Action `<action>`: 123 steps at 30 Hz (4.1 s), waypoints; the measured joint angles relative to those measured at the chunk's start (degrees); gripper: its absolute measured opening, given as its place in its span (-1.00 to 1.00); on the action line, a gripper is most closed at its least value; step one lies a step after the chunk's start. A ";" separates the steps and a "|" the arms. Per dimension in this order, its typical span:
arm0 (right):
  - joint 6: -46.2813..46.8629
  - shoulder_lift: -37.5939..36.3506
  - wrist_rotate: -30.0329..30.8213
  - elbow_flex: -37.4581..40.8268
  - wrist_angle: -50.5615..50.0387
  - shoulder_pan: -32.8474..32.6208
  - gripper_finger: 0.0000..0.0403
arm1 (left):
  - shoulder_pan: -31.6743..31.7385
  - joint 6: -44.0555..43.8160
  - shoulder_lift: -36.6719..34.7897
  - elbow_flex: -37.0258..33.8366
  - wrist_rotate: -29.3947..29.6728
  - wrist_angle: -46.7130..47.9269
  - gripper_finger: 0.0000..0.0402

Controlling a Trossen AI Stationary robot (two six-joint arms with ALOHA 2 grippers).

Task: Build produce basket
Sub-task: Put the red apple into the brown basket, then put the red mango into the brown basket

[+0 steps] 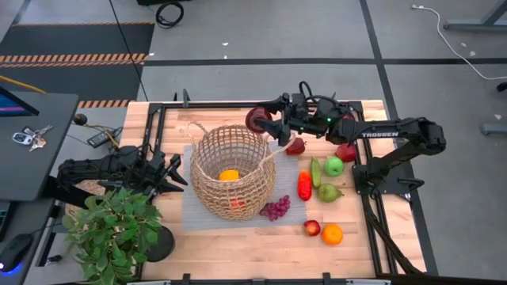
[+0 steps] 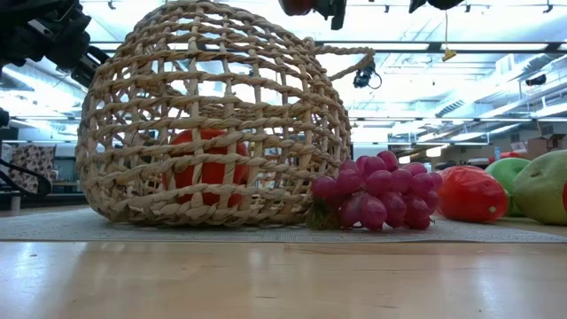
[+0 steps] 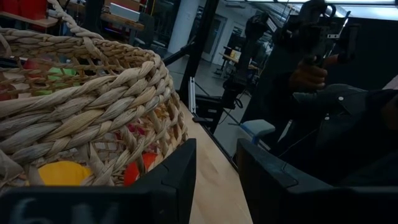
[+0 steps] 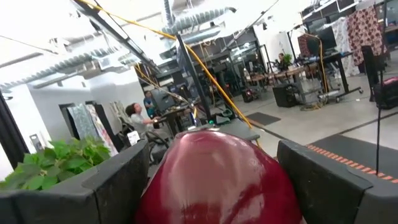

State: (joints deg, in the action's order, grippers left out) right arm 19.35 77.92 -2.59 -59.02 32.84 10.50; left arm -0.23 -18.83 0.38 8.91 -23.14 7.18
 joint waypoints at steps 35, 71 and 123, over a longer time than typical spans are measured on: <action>-36.95 29.54 -4.11 -28.96 -33.10 -0.80 0.76 | -0.02 0.00 -0.02 0.04 0.00 0.01 -0.40; -61.37 38.35 4.58 -28.89 -35.95 -8.56 0.96 | 0.00 0.00 0.00 0.02 0.00 -0.02 -0.40; -24.67 -11.58 32.10 5.96 -39.22 -31.74 0.85 | -0.02 0.01 0.00 0.02 0.00 -0.02 -0.40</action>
State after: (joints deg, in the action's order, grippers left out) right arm -5.31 66.34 29.51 -53.06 -6.38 -21.24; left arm -0.25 -18.82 0.38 8.93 -23.14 7.16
